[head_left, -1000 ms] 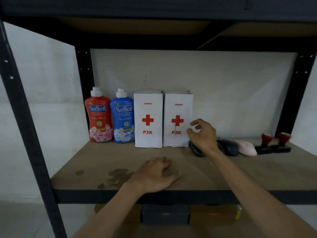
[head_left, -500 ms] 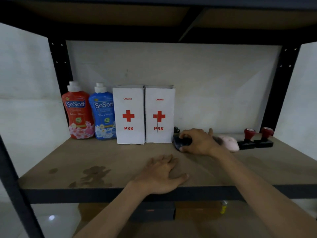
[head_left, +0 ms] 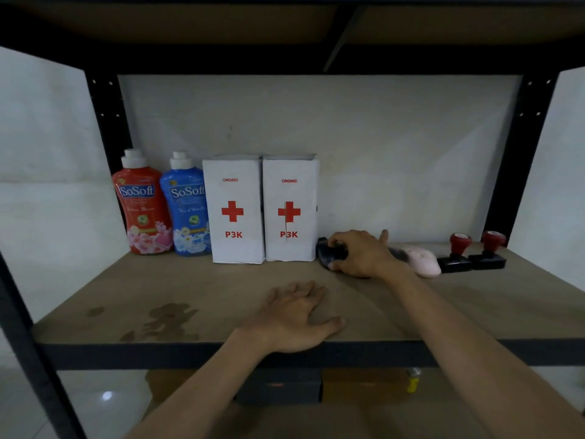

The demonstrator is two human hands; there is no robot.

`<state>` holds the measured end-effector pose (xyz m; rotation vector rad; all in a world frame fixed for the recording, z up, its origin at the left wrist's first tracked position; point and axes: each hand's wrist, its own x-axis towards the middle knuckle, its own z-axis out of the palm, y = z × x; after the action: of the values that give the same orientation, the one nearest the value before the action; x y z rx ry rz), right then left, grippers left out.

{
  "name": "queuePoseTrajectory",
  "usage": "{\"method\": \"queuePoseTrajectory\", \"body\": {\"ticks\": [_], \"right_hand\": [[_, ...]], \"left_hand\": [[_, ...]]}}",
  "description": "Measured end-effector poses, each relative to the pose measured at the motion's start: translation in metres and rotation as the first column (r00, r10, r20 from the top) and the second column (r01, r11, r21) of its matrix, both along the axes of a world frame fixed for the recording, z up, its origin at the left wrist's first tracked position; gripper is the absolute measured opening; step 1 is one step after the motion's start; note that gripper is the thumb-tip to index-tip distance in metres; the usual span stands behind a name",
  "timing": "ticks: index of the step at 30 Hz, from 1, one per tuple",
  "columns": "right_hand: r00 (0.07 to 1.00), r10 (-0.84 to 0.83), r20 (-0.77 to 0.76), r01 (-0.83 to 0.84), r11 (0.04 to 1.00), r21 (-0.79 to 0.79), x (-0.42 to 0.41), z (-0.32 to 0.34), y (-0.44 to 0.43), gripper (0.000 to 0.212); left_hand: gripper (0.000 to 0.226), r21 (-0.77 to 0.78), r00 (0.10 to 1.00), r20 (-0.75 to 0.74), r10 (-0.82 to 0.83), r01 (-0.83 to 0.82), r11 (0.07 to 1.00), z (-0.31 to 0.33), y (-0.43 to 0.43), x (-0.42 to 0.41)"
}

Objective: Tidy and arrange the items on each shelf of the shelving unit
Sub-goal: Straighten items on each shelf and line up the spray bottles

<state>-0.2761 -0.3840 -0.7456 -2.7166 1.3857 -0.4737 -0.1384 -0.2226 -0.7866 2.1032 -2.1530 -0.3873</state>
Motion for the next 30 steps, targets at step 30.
{"method": "queuePoseTrajectory", "body": {"ticks": [30], "right_hand": [[0.997, -0.030, -0.068, 0.031, 0.999, 0.015, -0.072, 0.017, -0.021, 0.061]], "left_hand": [[0.092, -0.037, 0.997, -0.031, -0.069, 0.068, 0.997, 0.001, -0.029, -0.036]]}}
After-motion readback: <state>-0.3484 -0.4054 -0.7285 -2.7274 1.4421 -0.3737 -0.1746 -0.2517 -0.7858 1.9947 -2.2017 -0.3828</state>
